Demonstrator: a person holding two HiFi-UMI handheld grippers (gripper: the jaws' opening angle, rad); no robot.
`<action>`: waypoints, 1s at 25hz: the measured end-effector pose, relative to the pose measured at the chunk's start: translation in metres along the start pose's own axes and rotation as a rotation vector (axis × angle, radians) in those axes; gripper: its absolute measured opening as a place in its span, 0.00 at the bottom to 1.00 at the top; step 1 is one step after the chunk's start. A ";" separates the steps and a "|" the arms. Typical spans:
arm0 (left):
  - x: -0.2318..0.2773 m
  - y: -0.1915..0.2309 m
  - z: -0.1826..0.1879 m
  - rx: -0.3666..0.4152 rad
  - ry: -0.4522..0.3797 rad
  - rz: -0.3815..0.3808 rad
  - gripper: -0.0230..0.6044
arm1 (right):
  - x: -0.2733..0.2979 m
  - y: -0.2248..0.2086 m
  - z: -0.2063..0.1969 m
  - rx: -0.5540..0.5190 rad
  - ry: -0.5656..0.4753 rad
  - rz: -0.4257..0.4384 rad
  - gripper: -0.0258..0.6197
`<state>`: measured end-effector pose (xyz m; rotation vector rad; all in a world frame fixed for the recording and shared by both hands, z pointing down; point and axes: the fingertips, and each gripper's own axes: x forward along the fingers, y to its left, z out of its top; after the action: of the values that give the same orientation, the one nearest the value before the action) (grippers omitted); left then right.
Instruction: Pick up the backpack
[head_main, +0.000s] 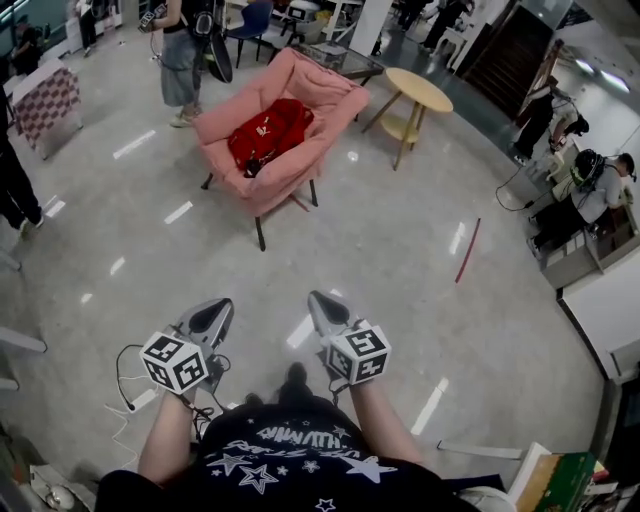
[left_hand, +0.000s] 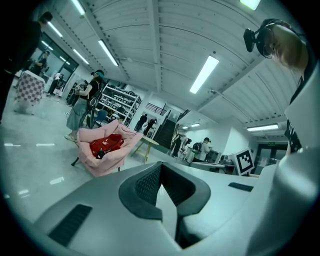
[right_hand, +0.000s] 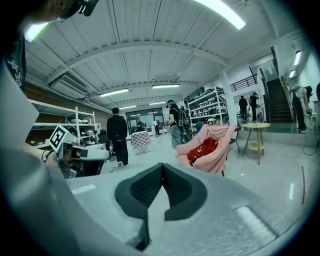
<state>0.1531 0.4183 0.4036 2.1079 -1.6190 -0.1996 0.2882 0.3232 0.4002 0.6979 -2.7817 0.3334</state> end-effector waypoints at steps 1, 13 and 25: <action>-0.007 0.002 -0.003 -0.010 0.001 0.002 0.05 | -0.001 0.005 -0.002 0.005 -0.003 0.004 0.04; -0.029 0.036 0.013 -0.004 -0.031 0.034 0.05 | 0.018 0.012 0.005 0.023 -0.039 0.027 0.04; 0.033 0.128 0.046 -0.002 -0.011 0.144 0.05 | 0.138 -0.072 0.026 0.053 -0.026 0.053 0.04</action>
<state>0.0332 0.3502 0.4261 1.9820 -1.7685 -0.1652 0.2003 0.1947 0.4283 0.6461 -2.8292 0.4121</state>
